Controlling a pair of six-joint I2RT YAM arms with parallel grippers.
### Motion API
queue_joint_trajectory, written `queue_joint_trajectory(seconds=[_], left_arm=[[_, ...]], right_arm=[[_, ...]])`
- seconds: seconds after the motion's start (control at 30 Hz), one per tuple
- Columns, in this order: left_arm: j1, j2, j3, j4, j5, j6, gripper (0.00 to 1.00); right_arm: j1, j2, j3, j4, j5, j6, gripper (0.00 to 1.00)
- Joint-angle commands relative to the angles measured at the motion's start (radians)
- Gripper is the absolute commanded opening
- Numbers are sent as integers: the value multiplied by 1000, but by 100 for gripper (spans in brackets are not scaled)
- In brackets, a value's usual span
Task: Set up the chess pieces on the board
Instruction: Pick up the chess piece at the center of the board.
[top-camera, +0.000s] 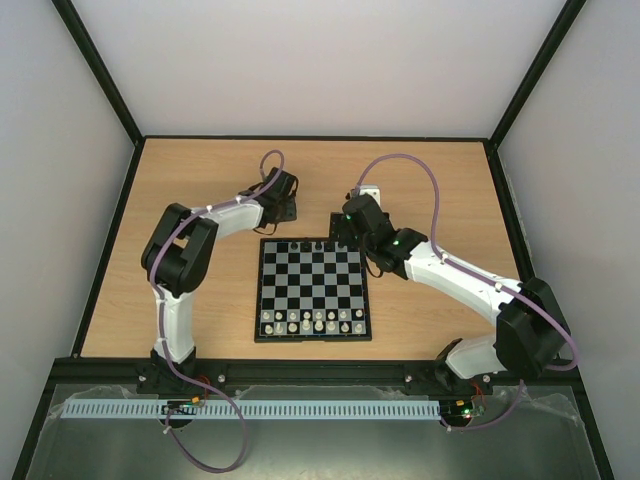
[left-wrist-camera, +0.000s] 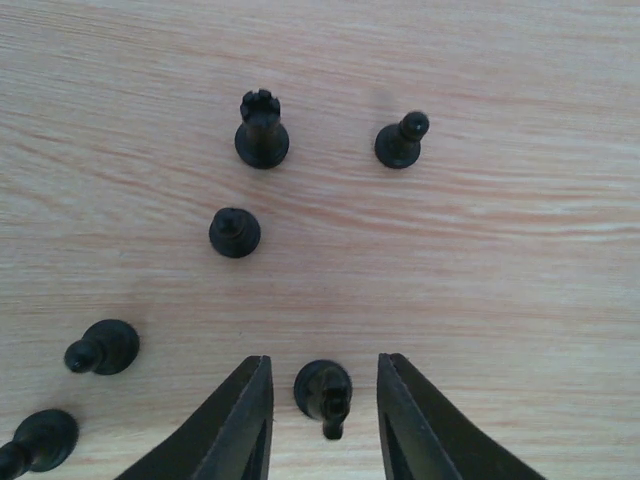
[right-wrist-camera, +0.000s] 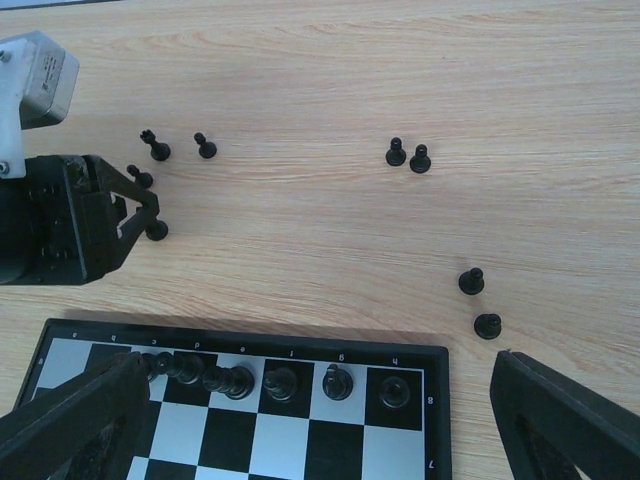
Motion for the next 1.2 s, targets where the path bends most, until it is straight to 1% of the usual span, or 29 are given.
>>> queue_joint_trajectory(seconds=[0.0, 0.13, 0.27, 0.57, 0.8, 0.93, 1.03, 1.17], left_arm=[[5, 25, 39, -21, 5, 12, 35], [5, 30, 46, -27, -6, 14, 36], [6, 42, 55, -38, -17, 13, 34], [6, 67, 73, -47, -21, 16, 26], [6, 65, 76, -48, -28, 19, 17], [6, 61, 75, -51, -31, 18, 10], [5, 44, 69, -59, -39, 18, 9], [-2, -20, 35, -70, -60, 15, 8]], right_arm=[[-5, 10, -5, 13, 4, 9, 94], [-5, 10, -5, 13, 1, 8, 94], [-5, 9, -6, 13, -1, 6, 94], [-5, 9, -5, 12, -2, 4, 94], [-5, 6, -5, 13, -7, 4, 94], [-5, 6, -5, 13, -8, 4, 93], [-5, 6, -5, 13, -7, 3, 93], [-5, 1, -5, 11, -7, 4, 93]])
